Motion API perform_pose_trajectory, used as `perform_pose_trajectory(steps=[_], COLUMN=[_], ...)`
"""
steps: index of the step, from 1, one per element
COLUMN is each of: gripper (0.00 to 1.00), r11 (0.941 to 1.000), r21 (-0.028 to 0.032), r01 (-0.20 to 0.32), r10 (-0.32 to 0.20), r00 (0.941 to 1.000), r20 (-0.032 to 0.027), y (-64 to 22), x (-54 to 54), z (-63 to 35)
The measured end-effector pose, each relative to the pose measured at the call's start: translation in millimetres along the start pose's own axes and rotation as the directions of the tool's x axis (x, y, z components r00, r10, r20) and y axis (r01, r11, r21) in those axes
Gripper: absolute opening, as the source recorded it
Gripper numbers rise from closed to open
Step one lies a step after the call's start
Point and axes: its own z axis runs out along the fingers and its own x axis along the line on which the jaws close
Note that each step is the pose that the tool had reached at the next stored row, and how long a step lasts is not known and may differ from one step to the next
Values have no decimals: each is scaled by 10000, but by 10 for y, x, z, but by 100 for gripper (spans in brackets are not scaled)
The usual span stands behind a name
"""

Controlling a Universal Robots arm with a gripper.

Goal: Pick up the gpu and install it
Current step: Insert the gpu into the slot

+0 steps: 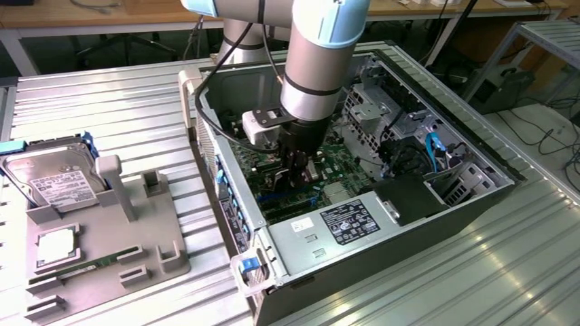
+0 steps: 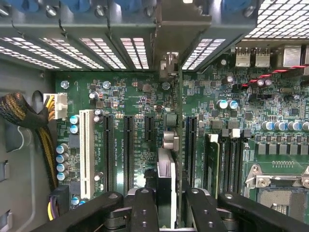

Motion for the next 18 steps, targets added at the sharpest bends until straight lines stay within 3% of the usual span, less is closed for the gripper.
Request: perform_pose_trajectory(steps=[5, 11, 18], gripper=[28, 28, 28], r11=[10000, 10000, 10000], r21=[-6, -26, -24], r01=[0, 3, 0], r10=[0, -3, 0], r00=[10000, 10000, 10000], r20=[-1, -6, 1], y=[0, -2, -1], x=[0, -2, -3], z=[16, 111, 116])
